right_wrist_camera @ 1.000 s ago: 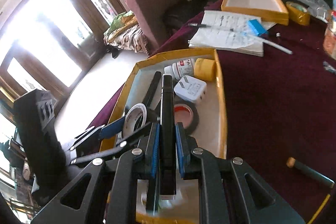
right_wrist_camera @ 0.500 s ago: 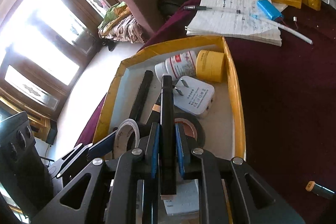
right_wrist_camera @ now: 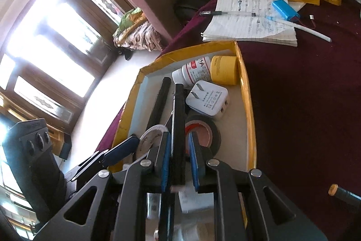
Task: Organize rigid objects
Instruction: 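Release the tape roll into the tray with the left gripper while the right releases the marker, then grasp the yellow pencil with the right gripper while the left grasps the black tube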
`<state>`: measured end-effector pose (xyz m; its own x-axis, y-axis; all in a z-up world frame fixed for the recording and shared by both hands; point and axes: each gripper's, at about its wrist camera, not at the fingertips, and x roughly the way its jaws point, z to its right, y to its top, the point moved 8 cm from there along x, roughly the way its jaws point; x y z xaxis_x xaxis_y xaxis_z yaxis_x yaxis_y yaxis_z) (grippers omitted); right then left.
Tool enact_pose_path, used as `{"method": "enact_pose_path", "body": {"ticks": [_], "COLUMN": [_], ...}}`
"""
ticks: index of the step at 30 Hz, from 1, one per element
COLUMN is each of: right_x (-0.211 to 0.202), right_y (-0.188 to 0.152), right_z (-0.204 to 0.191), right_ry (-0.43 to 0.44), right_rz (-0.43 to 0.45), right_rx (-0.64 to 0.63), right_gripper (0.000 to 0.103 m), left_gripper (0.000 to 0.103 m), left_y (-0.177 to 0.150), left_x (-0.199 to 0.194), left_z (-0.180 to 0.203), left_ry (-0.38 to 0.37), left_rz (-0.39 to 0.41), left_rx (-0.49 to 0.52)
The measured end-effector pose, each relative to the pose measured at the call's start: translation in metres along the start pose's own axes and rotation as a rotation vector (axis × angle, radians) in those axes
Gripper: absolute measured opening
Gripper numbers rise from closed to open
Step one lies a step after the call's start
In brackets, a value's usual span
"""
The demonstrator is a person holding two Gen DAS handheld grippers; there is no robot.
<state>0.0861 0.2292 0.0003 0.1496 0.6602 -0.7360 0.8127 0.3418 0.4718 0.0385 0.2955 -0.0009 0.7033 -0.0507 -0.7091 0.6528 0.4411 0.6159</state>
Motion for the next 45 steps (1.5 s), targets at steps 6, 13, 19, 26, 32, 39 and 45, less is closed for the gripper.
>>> {"method": "enact_pose_path", "body": {"ticks": [6, 13, 19, 26, 32, 39, 45], "right_x": [-0.044, -0.105, -0.174, -0.214, -0.194, -0.169, -0.188], "right_y": [-0.026, -0.067, -0.103, -0.145, -0.146, -0.147, -0.152], "right_z": [0.017, 0.064, 0.128, 0.227, 0.235, 0.223, 0.249], "right_ry": [0.019, 0.049, -0.075, -0.330, -0.347, -0.495, -0.530], "right_rz": [0.069, 0.127, 0.236, 0.265, 0.220, 0.173, 0.193], "right_rx": [0.026, 0.113, 0.187, 0.370, 0.360, 0.220, 0.277], "right_gripper": [0.020, 0.021, 0.023, 0.026, 0.026, 0.023, 0.008], "left_gripper": [0.065, 0.066, 0.070, 0.070, 0.076, 0.077, 0.078], "left_y": [-0.011, -0.046, -0.110, -0.165, -0.168, -0.173, -0.173], "left_x": [-0.025, -0.035, -0.014, 0.025, 0.029, 0.030, 0.027], "left_z": [0.036, 0.117, 0.190, 0.227, 0.228, 0.234, 0.232], "left_ry": [-0.065, -0.171, -0.245, -0.174, -0.195, -0.179, -0.199], "left_rz": [0.044, 0.030, -0.066, -0.172, -0.199, -0.198, -0.200], "left_rx": [0.051, 0.199, 0.364, 0.535, 0.533, 0.572, 0.554]}}
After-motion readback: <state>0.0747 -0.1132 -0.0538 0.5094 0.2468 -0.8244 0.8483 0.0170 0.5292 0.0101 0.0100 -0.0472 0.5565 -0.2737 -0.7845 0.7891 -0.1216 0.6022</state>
